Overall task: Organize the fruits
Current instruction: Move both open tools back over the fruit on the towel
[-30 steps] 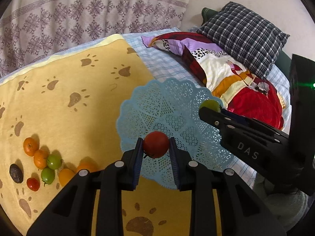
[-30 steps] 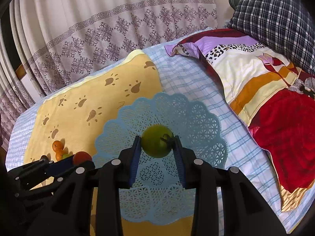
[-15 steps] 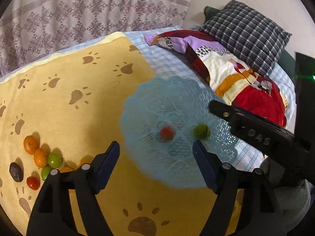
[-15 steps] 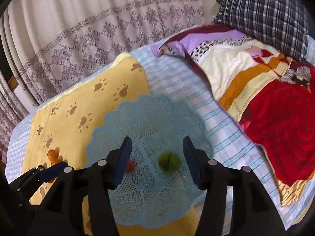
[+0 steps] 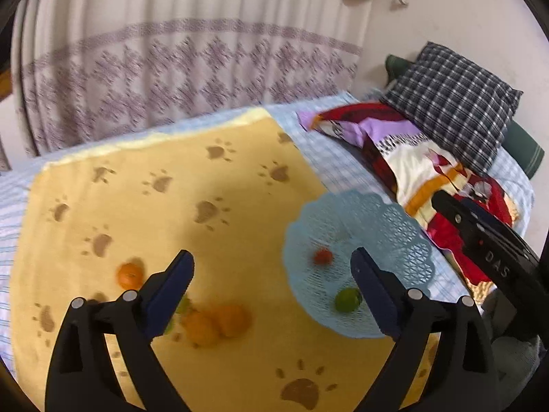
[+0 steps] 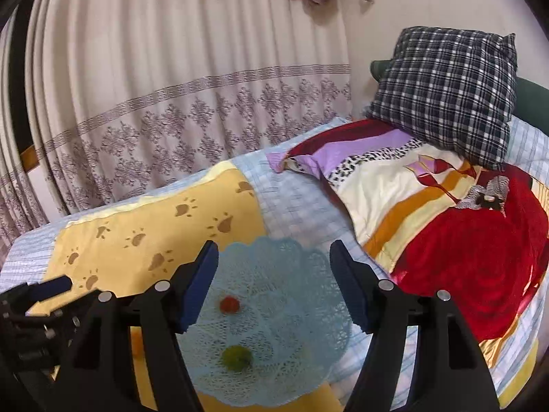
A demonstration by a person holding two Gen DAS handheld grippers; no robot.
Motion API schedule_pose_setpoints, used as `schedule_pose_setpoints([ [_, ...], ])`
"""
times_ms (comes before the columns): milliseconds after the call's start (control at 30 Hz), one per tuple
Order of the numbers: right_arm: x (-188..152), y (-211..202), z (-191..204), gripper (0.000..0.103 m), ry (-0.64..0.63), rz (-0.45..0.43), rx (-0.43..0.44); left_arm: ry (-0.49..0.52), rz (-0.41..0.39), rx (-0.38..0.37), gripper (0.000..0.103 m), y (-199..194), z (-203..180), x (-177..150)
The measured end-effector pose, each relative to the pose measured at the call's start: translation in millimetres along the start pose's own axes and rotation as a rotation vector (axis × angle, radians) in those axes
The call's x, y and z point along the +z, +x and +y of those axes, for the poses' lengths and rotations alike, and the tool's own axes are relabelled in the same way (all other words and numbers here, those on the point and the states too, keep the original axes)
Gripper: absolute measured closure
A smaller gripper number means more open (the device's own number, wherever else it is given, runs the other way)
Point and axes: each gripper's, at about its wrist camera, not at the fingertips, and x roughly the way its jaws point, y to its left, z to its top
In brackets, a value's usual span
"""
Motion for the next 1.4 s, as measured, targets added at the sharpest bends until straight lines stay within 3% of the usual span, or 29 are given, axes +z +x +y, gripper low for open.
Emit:
schedule_pose_setpoints([
  [400,-12,6,26,0.032,-0.044,0.068,0.056,-0.077,-0.027,0.149,0.011,-32,72,-10],
  [467,-15,8,33,0.027,-0.053,0.085,0.074,-0.098,-0.033,0.181,0.011,-38,87,-14],
  [667,-22,10,55,0.027,-0.108,0.107,0.109,-0.117,-0.066,0.294,0.011,-54,114,-25],
  [1000,-33,17,103,0.027,-0.171,0.16,0.197,-0.125,-0.061,0.359,0.011,-59,133,-43],
  [1400,-63,38,147,0.027,-0.25,0.263,0.261,-0.135,-0.005,0.395,0.011,-38,151,-67],
])
